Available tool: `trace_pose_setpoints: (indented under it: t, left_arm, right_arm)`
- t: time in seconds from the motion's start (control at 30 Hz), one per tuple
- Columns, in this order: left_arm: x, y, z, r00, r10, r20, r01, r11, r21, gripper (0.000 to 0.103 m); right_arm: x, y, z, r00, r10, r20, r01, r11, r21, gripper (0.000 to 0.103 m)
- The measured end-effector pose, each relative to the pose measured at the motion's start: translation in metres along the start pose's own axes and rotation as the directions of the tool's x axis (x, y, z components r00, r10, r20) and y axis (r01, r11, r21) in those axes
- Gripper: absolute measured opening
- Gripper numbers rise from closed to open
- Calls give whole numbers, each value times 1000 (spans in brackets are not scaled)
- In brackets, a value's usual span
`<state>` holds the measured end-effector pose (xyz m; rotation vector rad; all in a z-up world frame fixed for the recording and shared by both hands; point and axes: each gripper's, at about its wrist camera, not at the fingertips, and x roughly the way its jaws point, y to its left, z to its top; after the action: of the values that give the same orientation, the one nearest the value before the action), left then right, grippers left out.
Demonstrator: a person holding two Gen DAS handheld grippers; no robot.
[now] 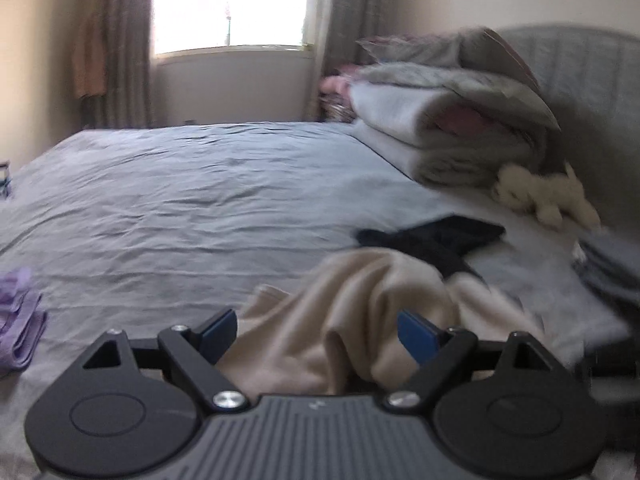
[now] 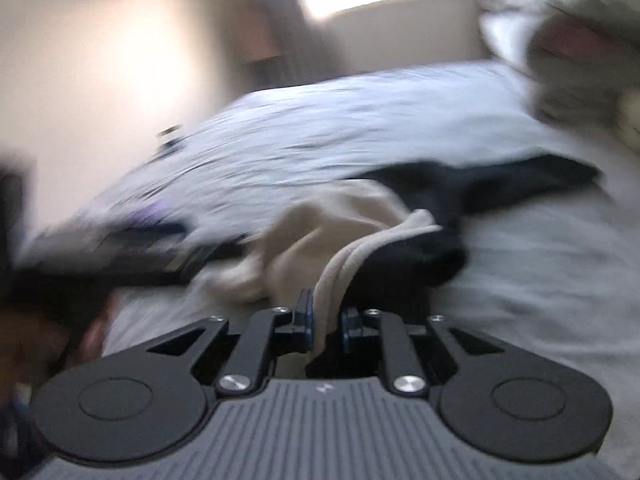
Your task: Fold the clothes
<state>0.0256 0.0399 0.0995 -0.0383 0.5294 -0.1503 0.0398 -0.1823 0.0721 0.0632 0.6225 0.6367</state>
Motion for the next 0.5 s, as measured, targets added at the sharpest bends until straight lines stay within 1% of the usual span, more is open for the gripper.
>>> trace_pose_setpoints:
  t: [0.07,0.13,0.2,0.27,0.33,0.4,0.47,0.5]
  left_arm:
    - [-1,0,-1,1000,-12,-5,12,1000,3,88]
    - [-2,0,-2,1000,-25,-10,25,1000,7,88]
    - [-3,0,-4,999,-37,-15,37,999,12,88]
    - [-4,0,-5,999,-50,-20,50,999,16,88]
    - [-5,0,-6,998,-62,-25,63,998,20,88]
    - [-9,-1,-10,997,-70,-30,72,996,45,88]
    - [-12,-2,-14,996,-78,-36,81,994,72,88]
    - [-14,-2,-17,996,-82,-39,86,993,85,88]
  right_arm:
    - [4,23,-9,998,64,-24,-66,993,-95,17]
    - [10,45,-18,990,127,-63,-136,974,-182,17]
    - [14,65,-26,977,180,-113,-205,941,-270,17]
    - [16,77,-32,963,214,-162,-257,907,-333,18]
    - [18,74,-29,960,208,-187,-261,906,-334,21]
    - [10,59,-22,957,227,-182,-272,920,-283,22]
    - [-8,41,-18,955,255,-150,-285,928,-238,24]
    - [-17,34,-16,961,248,-127,-271,936,-224,30]
